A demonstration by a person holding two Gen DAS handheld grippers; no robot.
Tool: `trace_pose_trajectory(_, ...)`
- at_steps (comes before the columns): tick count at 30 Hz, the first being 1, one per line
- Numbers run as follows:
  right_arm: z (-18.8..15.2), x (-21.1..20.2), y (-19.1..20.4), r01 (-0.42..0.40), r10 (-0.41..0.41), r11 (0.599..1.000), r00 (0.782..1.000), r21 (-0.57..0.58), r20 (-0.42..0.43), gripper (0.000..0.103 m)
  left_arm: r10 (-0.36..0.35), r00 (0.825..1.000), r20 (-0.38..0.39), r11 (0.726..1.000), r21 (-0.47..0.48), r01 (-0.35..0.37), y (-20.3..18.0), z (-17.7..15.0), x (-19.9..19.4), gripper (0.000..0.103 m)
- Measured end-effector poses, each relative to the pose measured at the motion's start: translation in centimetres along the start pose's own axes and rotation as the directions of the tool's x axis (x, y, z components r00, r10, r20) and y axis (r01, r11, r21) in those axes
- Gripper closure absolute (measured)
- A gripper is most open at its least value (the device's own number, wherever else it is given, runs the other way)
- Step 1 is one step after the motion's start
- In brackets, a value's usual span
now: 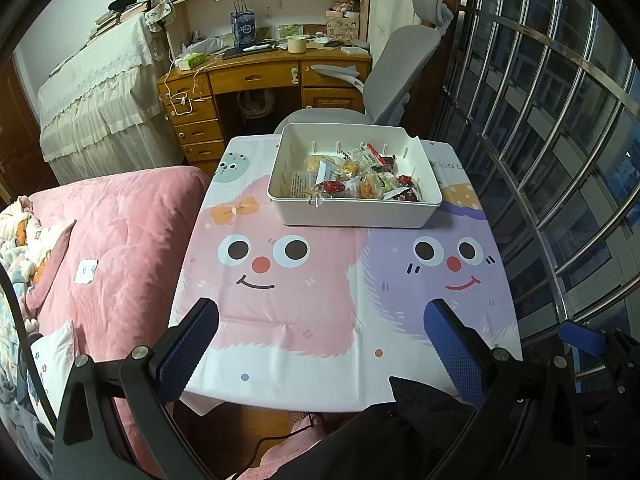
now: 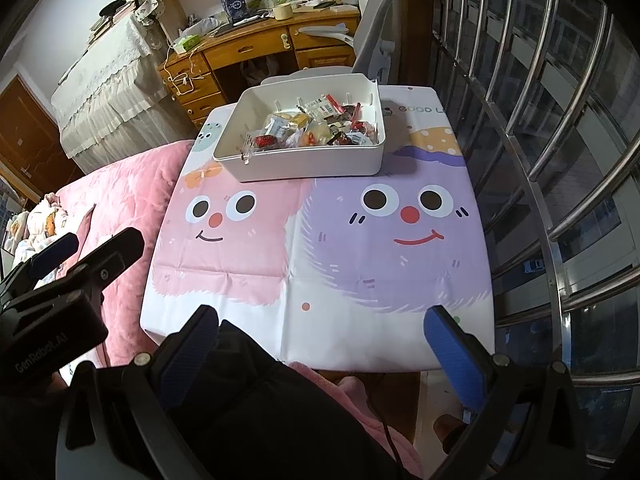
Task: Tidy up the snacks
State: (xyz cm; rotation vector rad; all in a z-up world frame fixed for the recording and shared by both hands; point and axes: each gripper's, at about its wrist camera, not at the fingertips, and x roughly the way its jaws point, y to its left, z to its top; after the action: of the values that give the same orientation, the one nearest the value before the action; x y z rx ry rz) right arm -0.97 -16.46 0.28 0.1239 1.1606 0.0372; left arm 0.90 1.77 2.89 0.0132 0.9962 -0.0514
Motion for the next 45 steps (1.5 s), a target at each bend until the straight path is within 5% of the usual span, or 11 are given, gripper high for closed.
trace_pose_trajectory(45, 1.4, 0.4, -2.3, -0.028, 0.028, 0.998, 1.000, -0.049, -0.010, 0.000, 0.025, 1.000, 0.005, 1.000, -0.011, -0.025, -0.5, 0.0, -0.1, 0.001)
